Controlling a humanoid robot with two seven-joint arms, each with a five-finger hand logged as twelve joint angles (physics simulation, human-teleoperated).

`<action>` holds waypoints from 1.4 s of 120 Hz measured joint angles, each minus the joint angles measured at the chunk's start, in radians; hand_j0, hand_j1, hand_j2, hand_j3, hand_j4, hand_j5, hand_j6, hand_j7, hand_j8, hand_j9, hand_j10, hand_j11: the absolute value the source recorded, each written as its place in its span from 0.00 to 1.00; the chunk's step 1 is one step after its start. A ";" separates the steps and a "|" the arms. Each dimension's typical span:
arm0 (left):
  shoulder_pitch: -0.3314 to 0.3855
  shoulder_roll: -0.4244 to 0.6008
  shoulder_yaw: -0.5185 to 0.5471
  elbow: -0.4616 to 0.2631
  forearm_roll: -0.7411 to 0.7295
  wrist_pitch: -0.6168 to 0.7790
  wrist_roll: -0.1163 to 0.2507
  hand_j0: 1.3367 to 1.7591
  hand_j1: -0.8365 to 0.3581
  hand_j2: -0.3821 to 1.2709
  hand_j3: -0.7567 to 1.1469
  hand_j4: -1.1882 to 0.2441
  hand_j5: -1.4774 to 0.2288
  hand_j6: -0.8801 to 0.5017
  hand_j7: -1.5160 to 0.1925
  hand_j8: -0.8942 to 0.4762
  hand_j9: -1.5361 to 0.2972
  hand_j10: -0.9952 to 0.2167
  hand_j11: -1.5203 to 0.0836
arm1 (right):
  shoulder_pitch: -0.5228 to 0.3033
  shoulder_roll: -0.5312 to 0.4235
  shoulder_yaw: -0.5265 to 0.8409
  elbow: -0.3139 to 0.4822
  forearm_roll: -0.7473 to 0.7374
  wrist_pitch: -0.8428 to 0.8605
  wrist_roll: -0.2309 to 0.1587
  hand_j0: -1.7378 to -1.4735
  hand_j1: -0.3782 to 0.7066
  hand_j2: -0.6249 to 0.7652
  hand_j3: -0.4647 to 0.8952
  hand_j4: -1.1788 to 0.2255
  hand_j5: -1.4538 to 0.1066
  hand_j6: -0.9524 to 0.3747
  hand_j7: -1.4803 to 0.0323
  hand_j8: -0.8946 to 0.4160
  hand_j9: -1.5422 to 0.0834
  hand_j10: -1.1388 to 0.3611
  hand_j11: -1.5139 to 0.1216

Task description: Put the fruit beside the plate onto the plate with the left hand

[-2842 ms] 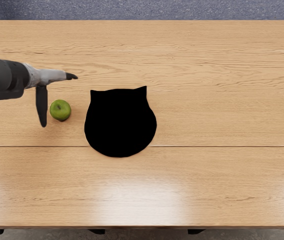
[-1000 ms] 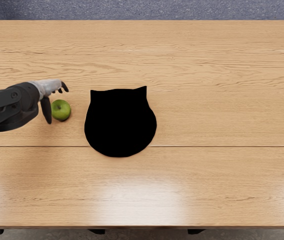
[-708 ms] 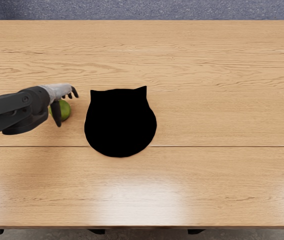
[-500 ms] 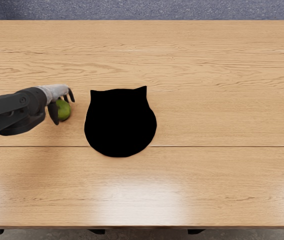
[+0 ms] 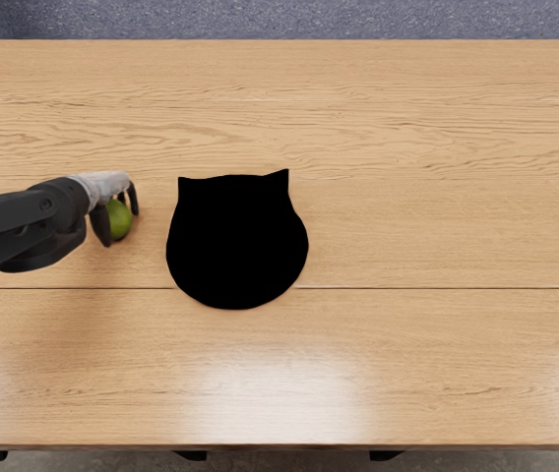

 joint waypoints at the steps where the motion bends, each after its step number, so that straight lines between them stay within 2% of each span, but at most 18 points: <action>1: 0.000 0.000 0.000 0.001 0.000 0.000 0.000 0.75 0.56 0.31 0.40 0.42 0.45 0.30 0.46 0.35 0.43 0.36 0.48 | 0.000 0.000 0.000 0.000 0.000 0.000 0.000 0.30 0.04 0.45 0.34 0.83 0.92 0.71 0.97 0.67 0.94 0.75 0.92; 8: 0.000 0.000 0.001 0.004 -0.002 -0.001 0.000 0.75 0.54 0.35 0.40 0.40 0.42 0.31 0.43 0.35 0.40 0.33 0.45 | 0.000 0.000 0.000 0.000 0.000 0.000 0.000 0.30 0.04 0.45 0.34 0.83 0.92 0.71 0.97 0.67 0.94 0.75 0.92; 15: 0.010 -0.003 -0.001 0.008 0.000 0.001 0.000 0.74 0.50 0.34 0.40 0.36 0.40 0.33 0.40 0.37 0.37 0.37 0.40 | 0.000 0.000 0.000 0.000 0.000 0.000 0.000 0.30 0.04 0.45 0.34 0.83 0.92 0.71 0.97 0.67 0.94 0.75 0.92; 17: 0.013 -0.003 -0.002 0.009 0.003 0.002 0.000 0.74 0.48 0.36 0.40 0.36 0.40 0.33 0.40 0.39 0.36 0.40 0.39 | 0.000 0.000 0.000 0.000 0.000 0.000 0.000 0.30 0.04 0.45 0.34 0.83 0.92 0.71 0.97 0.67 0.94 0.75 0.92; 19: 0.014 -0.003 -0.002 0.010 0.003 0.002 0.001 0.74 0.45 0.43 0.40 0.37 0.39 0.34 0.39 0.41 0.35 0.42 0.37 | 0.000 0.000 0.000 0.000 0.000 0.000 0.000 0.30 0.04 0.45 0.34 0.83 0.92 0.71 0.97 0.67 0.94 0.75 0.92; 22: 0.014 -0.003 -0.002 0.010 -0.002 0.001 0.001 0.73 0.45 0.38 0.40 0.39 0.36 0.37 0.37 0.44 0.33 0.45 0.35 | -0.001 0.000 0.000 0.000 0.000 0.000 0.000 0.30 0.04 0.45 0.34 0.83 0.92 0.71 0.97 0.67 0.94 0.75 0.92; 36: 0.014 -0.003 -0.001 0.013 -0.013 -0.006 0.003 0.72 0.50 0.27 0.40 0.37 0.29 0.39 0.30 0.46 0.27 0.44 0.28 | 0.000 0.000 0.000 0.000 0.000 0.000 0.000 0.30 0.04 0.45 0.34 0.83 0.92 0.71 0.97 0.67 0.94 0.75 0.92; 41: 0.008 -0.003 -0.002 0.014 -0.016 -0.007 0.003 0.71 0.50 0.28 0.40 0.36 0.27 0.40 0.28 0.47 0.26 0.45 0.27 | -0.001 0.000 0.000 0.000 0.000 0.000 0.000 0.30 0.04 0.45 0.34 0.83 0.92 0.71 0.97 0.67 0.94 0.75 0.92; 48: 0.001 -0.002 -0.003 0.014 -0.021 -0.010 0.003 0.71 0.51 0.25 0.40 0.37 0.26 0.40 0.27 0.48 0.24 0.45 0.25 | 0.000 0.000 0.000 0.000 0.000 0.000 0.000 0.30 0.04 0.45 0.34 0.83 0.92 0.71 0.97 0.67 0.94 0.75 0.92; 66: -0.013 0.000 -0.007 0.013 -0.045 -0.018 0.003 0.70 0.51 0.24 0.40 0.34 0.22 0.38 0.24 0.48 0.22 0.44 0.22 | -0.001 0.000 0.000 0.000 0.000 0.000 0.000 0.30 0.04 0.45 0.34 0.83 0.92 0.71 0.97 0.67 0.94 0.75 0.92; 79: -0.108 0.006 -0.010 0.010 -0.131 -0.025 0.003 0.69 0.43 0.29 0.40 0.28 0.22 0.41 0.24 0.51 0.22 0.47 0.20 | 0.000 0.000 0.000 0.000 0.000 0.000 0.000 0.30 0.04 0.45 0.34 0.83 0.92 0.71 0.97 0.67 0.94 0.75 0.92; 94: -0.146 0.007 -0.037 0.007 -0.266 -0.049 0.003 0.67 0.37 0.31 0.40 0.25 0.22 0.44 0.23 0.55 0.22 0.47 0.19 | -0.001 0.000 0.000 0.000 0.000 0.000 0.000 0.30 0.04 0.45 0.34 0.83 0.92 0.71 0.97 0.67 0.94 0.75 0.92; 99: -0.146 0.018 -0.066 0.005 -0.327 -0.072 0.002 0.67 0.37 0.30 0.40 0.25 0.21 0.43 0.23 0.54 0.21 0.43 0.18 | -0.001 0.000 0.000 0.000 0.000 0.000 0.000 0.30 0.04 0.45 0.34 0.83 0.92 0.71 0.97 0.67 0.94 0.75 0.92; 113: -0.146 0.100 -0.186 0.003 -0.515 -0.215 0.000 0.67 0.36 0.30 0.40 0.27 0.16 0.45 0.20 0.55 0.19 0.44 0.17 | -0.001 0.000 0.000 0.000 0.000 0.000 0.000 0.30 0.04 0.45 0.34 0.83 0.92 0.71 0.97 0.67 0.94 0.75 0.92; 128: -0.141 0.113 -0.312 0.003 -0.675 -0.404 0.000 0.66 0.35 0.31 0.40 0.28 0.12 0.48 0.18 0.57 0.18 0.46 0.16 | -0.001 0.000 0.000 0.000 0.000 0.000 0.000 0.30 0.04 0.45 0.34 0.83 0.92 0.71 0.97 0.67 0.94 0.75 0.92; 146: -0.147 0.099 -0.381 0.004 -0.756 -0.502 0.000 0.66 0.35 0.31 0.40 0.29 0.09 0.49 0.17 0.57 0.16 0.46 0.15 | -0.001 0.000 0.000 0.000 0.000 0.000 0.000 0.30 0.04 0.45 0.34 0.83 0.92 0.71 0.97 0.67 0.94 0.75 0.92; 168: -0.160 0.005 -0.404 0.004 -0.763 -0.541 0.000 0.65 0.35 0.31 0.40 0.29 0.09 0.49 0.15 0.58 0.16 0.45 0.15 | -0.001 0.000 0.000 0.000 0.000 0.000 0.000 0.30 0.04 0.45 0.34 0.83 0.92 0.71 0.97 0.67 0.94 0.75 0.92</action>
